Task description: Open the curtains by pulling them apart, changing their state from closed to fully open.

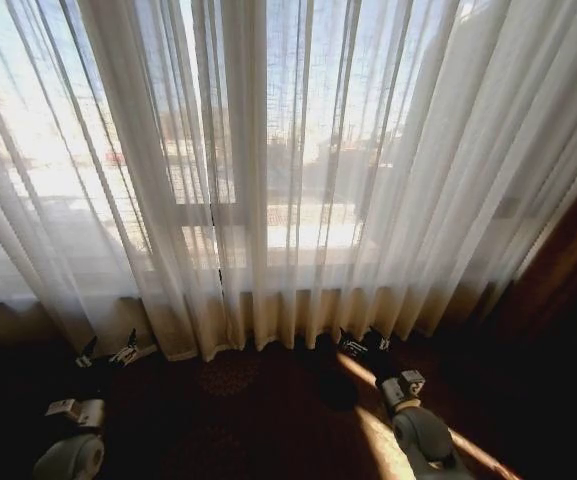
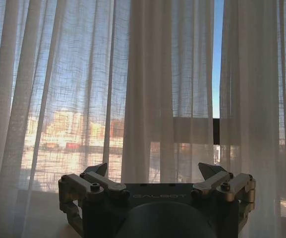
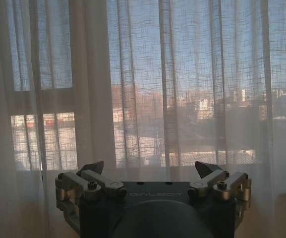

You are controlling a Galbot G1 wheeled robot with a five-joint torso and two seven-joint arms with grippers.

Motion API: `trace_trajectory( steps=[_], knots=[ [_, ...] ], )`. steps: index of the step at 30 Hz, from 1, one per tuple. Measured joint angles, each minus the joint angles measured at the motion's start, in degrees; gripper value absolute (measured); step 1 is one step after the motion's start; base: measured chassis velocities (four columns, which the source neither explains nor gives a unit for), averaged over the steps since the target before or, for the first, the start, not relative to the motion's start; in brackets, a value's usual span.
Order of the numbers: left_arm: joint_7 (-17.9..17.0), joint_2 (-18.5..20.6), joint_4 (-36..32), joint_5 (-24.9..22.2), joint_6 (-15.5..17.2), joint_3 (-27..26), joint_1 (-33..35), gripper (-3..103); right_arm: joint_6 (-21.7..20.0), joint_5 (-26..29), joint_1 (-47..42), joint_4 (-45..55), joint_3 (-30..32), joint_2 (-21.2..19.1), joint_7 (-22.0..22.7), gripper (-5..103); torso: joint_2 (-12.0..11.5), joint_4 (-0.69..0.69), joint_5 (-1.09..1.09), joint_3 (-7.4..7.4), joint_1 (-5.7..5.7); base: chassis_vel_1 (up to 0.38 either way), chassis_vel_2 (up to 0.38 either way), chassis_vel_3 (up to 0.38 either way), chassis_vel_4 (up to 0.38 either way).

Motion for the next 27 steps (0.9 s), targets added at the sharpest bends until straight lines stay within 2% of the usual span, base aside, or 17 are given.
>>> trace_trajectory(
  steps=[15, 27],
  knots=[
    [0.0, 0.0, 0.0, 0.0, 0.0, 0.0, 0.0, 100, 0.7, -0.1, 0.1, -0.6, -0.3, 0.0, 0.1, 100, 0.0, 0.02, 0.01, -0.01, -0.01, -0.027, 0.043, 0.029, -0.038],
    [0.0, 0.0, 0.0, 0.0, 0.0, 0.0, 0.0, 100, 0.8, 0.2, -0.3, 0.1, 0.1, -0.4, -0.9, 100, 0.0, 0.00, 0.02, 0.01, 0.03, -0.238, 0.283, 0.245, -0.288]
  ],
)
